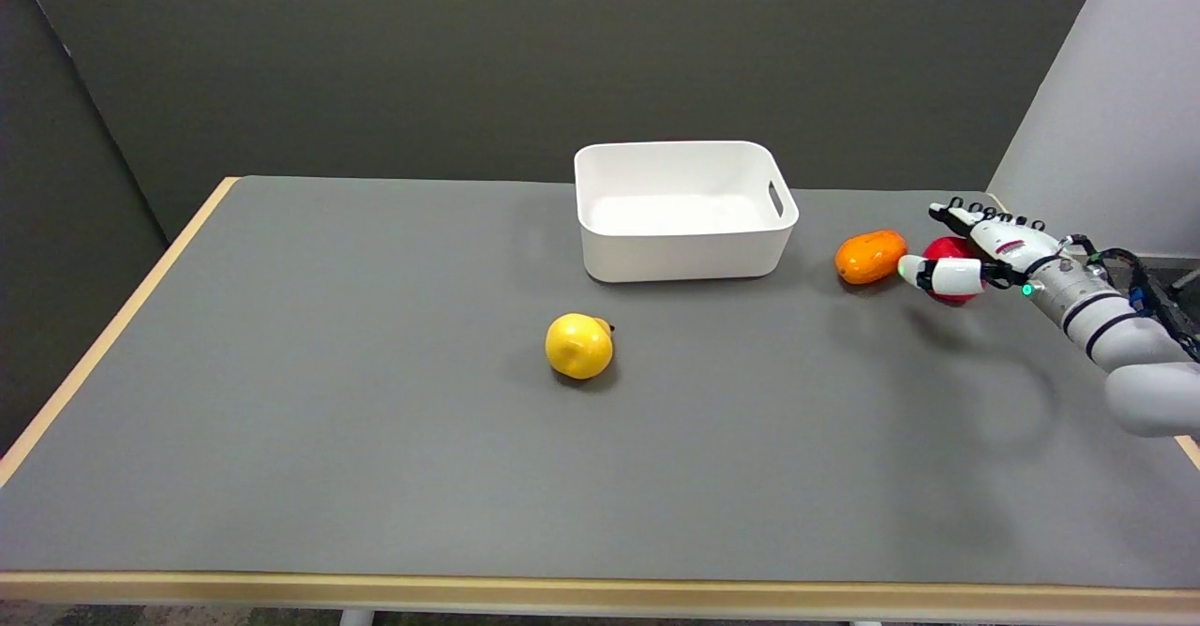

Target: Pick up tomato.

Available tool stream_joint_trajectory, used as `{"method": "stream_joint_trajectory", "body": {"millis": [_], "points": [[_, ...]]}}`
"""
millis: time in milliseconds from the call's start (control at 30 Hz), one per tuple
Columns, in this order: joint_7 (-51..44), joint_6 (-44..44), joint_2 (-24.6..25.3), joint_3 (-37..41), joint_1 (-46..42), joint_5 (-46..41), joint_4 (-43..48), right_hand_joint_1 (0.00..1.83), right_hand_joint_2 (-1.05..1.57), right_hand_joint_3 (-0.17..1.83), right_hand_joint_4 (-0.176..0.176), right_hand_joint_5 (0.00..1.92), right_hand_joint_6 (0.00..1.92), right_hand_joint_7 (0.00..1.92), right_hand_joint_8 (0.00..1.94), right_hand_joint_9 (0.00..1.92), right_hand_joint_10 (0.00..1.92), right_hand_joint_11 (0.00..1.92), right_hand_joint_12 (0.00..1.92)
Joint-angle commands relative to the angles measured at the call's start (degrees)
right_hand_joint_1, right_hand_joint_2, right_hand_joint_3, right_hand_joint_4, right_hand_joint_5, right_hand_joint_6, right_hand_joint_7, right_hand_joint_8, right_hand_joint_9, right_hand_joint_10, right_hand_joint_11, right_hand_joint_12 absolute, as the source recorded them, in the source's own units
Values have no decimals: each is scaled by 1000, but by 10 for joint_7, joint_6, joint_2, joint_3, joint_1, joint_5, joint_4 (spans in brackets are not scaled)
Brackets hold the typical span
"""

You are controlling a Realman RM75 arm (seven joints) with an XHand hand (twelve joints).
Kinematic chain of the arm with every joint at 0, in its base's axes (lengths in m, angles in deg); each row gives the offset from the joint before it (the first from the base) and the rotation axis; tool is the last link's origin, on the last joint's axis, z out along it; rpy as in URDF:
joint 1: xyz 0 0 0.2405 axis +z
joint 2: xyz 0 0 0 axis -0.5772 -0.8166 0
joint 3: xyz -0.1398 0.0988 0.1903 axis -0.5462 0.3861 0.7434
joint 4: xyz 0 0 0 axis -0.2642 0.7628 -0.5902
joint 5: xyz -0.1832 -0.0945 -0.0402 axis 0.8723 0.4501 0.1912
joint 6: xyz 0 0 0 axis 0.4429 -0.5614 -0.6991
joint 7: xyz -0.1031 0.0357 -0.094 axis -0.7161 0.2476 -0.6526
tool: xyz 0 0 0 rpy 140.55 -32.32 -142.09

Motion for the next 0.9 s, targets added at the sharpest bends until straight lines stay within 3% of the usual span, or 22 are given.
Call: {"method": "stream_joint_trajectory", "body": {"millis": [33, 300, 367, 633, 767, 900], "points": [[0, 55, 50, -15, 40, 1, 99, 168, 485, 987, 78, 70, 124, 92, 240, 80, 522, 58, 958], [1, 39, 48, -9, 12, -7, 92, 241, 512, 983, 83, 72, 188, 108, 258, 103, 521, 67, 994], [1, 29, 47, -9, 6, -21, 88, 344, 563, 974, 87, 65, 294, 149, 261, 145, 514, 70, 1080], [-3, 9, 46, -9, -1, -27, 84, 867, 700, 1011, 117, 240, 572, 379, 488, 414, 840, 349, 1386], [-3, -4, 46, -9, -1, -27, 83, 1042, 757, 977, 119, 288, 791, 487, 621, 544, 983, 515, 1483], [-3, -25, 46, -9, 0, -42, 78, 1092, 816, 905, 143, 334, 1215, 571, 889, 636, 1137, 650, 1485]]}}
